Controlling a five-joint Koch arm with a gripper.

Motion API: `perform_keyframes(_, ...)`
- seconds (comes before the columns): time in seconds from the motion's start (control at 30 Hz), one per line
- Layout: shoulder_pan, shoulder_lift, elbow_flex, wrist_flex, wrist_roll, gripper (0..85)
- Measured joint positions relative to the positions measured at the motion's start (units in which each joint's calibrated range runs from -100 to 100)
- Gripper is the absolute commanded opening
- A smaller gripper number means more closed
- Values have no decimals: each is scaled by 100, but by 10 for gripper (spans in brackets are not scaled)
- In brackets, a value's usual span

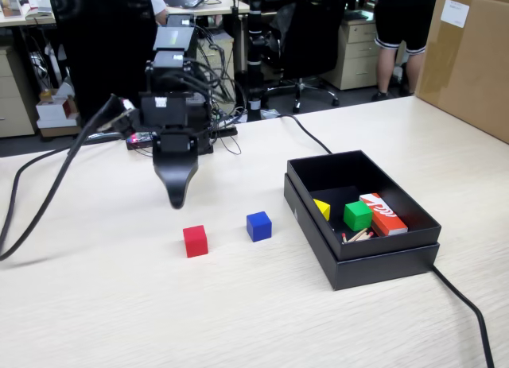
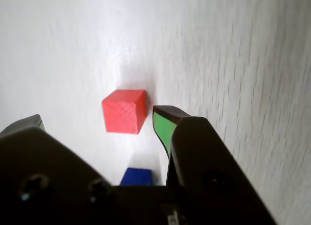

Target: Put the red cube on top of the blue cube

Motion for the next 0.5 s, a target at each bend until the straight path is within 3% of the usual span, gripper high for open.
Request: perform_keyframes(0.5, 98, 1437, 475, 0, -34, 453)
